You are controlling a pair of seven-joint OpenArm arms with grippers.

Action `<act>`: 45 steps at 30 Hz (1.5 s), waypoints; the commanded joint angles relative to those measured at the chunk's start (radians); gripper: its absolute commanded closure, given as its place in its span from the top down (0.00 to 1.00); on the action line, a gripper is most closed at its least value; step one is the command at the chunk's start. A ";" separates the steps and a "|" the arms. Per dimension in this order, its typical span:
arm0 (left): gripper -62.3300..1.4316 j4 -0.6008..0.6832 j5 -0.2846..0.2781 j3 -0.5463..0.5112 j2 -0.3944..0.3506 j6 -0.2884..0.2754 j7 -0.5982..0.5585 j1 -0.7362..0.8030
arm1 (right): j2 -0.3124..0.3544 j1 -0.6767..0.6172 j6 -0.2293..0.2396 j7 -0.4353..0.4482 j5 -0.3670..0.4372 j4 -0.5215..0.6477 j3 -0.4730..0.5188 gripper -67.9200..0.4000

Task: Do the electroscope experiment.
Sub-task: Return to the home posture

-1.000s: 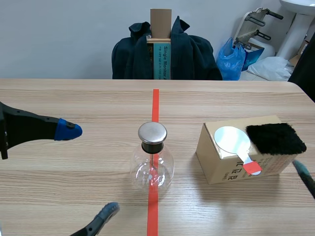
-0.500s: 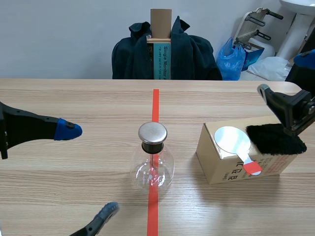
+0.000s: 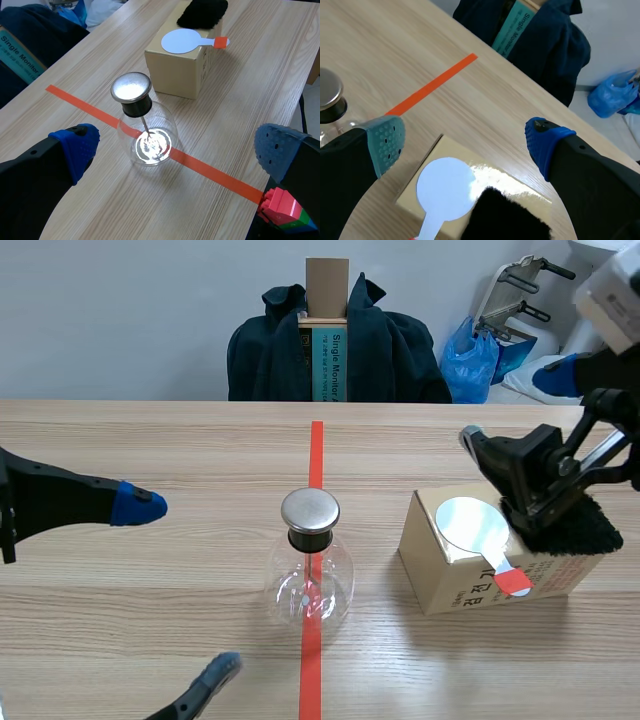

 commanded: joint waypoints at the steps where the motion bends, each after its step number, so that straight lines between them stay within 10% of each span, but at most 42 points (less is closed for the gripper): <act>1: 1.00 0.006 -0.006 0.006 0.008 0.005 -0.010 -0.003 | 0.013 0.010 -0.003 -0.031 -0.014 0.037 0.012 0.72; 25: 1.00 0.005 -0.007 0.006 0.008 0.005 -0.002 -0.003 | -0.137 -0.092 0.045 -0.130 -0.237 0.090 0.003 0.72; 45: 1.00 0.005 -0.007 0.006 0.008 0.005 -0.001 -0.003 | -0.150 -0.092 0.045 -0.129 -0.243 0.090 0.003 0.72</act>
